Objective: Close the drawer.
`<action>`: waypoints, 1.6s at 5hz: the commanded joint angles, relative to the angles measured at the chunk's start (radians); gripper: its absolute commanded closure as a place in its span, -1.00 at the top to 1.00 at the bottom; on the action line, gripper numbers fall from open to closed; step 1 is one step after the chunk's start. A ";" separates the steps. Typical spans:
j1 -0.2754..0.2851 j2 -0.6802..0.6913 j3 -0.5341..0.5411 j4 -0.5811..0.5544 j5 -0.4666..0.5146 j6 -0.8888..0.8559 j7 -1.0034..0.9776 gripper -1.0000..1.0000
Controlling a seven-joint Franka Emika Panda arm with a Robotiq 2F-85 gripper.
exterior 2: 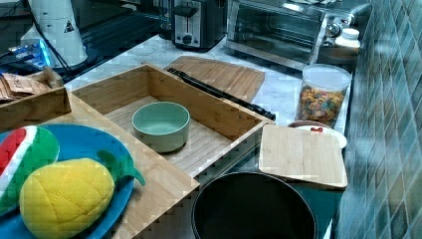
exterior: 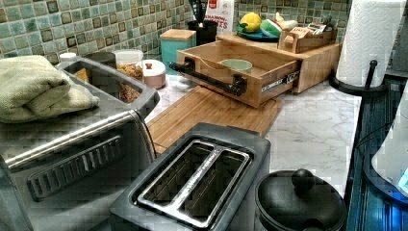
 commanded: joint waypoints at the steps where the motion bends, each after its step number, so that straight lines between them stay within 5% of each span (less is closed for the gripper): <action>1: -0.001 0.000 0.000 -0.009 -0.006 0.000 0.000 -1.00; 6: -0.007 0.176 0.061 -0.009 0.014 0.236 -0.160 -1.00; 8: 0.035 0.237 0.061 0.019 -0.064 0.275 -0.225 -1.00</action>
